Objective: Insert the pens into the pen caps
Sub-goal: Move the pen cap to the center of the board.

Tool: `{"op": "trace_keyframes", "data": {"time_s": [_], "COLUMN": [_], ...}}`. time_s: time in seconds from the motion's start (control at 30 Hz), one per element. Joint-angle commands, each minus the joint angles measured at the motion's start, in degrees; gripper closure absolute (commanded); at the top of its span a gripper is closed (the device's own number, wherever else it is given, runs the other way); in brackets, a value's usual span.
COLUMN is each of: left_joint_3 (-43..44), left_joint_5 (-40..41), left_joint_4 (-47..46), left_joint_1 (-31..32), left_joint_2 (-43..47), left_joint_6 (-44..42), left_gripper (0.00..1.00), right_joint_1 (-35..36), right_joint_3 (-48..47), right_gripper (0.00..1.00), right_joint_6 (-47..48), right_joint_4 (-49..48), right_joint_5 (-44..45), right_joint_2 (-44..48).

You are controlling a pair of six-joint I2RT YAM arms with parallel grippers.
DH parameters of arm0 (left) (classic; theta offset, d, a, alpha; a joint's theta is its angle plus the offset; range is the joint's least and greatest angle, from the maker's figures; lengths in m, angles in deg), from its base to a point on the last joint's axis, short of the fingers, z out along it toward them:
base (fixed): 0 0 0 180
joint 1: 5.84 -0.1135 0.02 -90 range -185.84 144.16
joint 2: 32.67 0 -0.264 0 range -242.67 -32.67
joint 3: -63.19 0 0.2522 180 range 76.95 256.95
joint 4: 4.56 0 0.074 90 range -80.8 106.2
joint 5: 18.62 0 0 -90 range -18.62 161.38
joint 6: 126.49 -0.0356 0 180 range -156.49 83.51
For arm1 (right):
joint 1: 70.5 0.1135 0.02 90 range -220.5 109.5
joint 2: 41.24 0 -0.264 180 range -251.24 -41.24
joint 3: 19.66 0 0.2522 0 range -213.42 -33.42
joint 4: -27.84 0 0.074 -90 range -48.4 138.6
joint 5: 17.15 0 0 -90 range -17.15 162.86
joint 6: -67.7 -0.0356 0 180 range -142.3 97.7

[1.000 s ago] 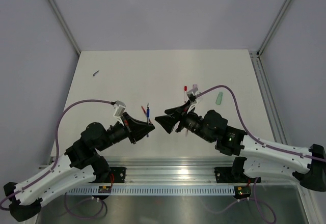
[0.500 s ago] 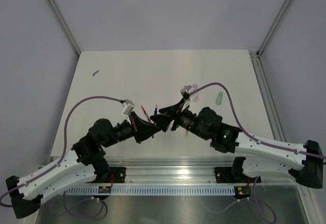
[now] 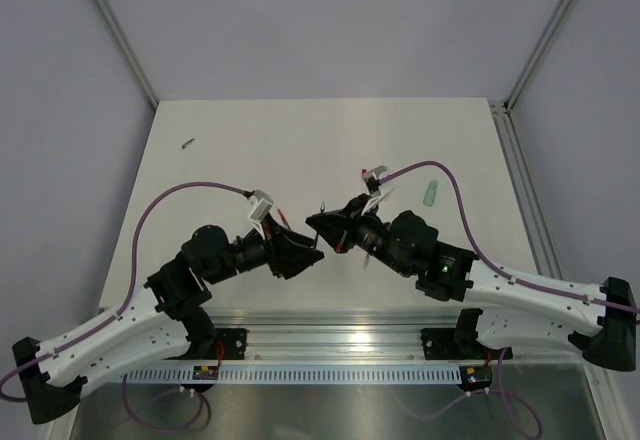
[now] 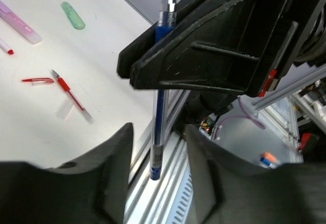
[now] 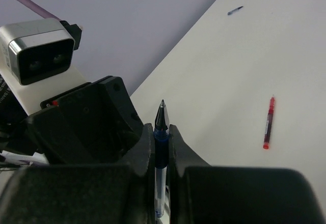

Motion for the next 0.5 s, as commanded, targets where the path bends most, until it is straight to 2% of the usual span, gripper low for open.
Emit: {"op": "trace_keyframes", "data": {"time_s": [0.0,0.07,0.2,0.3,0.47], "left_joint_3": [4.8,6.5,8.8,11.8,22.6], "left_joint_5": [4.6,8.4,23.5,28.2,31.7], "left_joint_4": [2.2,5.9,10.2,10.7,15.8], "left_joint_1": [0.0,-0.1,-0.6,-3.1,-14.4], "left_joint_2": [-1.0,-1.3,-2.2,-4.8,-19.8], "left_joint_6": [-2.8,-5.2,-5.5,-4.6,-5.9], "left_gripper": [0.45,0.42,0.42,0.42,0.43], "right_joint_1": [-0.1,-1.3,-5.4,-7.7,-8.1], "right_joint_3": [-1.4,-0.9,2.1,4.7,6.8], "right_gripper": [1.0,1.0,1.0,1.0,1.0], "right_joint_6": [1.5,1.9,0.9,0.0,0.2], "right_joint_4": [4.2,6.1,10.9,12.5,17.8], "right_joint_5": [8.0,9.0,7.4,5.6,4.2], "right_joint_2": [4.8,7.6,12.0,14.6,17.3]}}
